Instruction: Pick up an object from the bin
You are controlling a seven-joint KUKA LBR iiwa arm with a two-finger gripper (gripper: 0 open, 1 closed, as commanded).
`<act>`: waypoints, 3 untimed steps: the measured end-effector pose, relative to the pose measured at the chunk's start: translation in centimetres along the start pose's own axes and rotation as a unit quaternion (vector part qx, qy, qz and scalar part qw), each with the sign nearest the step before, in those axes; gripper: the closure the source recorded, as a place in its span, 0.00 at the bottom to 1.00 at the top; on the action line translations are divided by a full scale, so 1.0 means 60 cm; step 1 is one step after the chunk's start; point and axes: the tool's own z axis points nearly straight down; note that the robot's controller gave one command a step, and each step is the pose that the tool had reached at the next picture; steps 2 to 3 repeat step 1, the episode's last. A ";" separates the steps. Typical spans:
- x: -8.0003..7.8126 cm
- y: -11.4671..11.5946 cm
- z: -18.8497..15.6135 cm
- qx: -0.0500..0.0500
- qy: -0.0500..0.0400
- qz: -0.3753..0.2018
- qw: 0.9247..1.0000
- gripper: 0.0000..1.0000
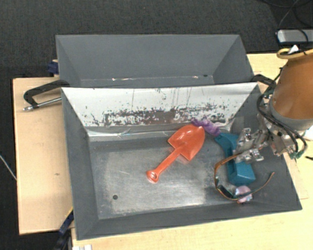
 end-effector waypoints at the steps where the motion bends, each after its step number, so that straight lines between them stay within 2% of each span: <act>1: -0.001 0.008 -0.043 -0.001 0.002 -0.038 0.999 1.00; 3: -0.001 0.008 -0.043 -0.001 0.002 -0.038 0.999 1.00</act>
Offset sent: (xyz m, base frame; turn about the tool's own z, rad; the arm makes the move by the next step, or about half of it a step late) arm -0.0056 0.0362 0.0884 0.0474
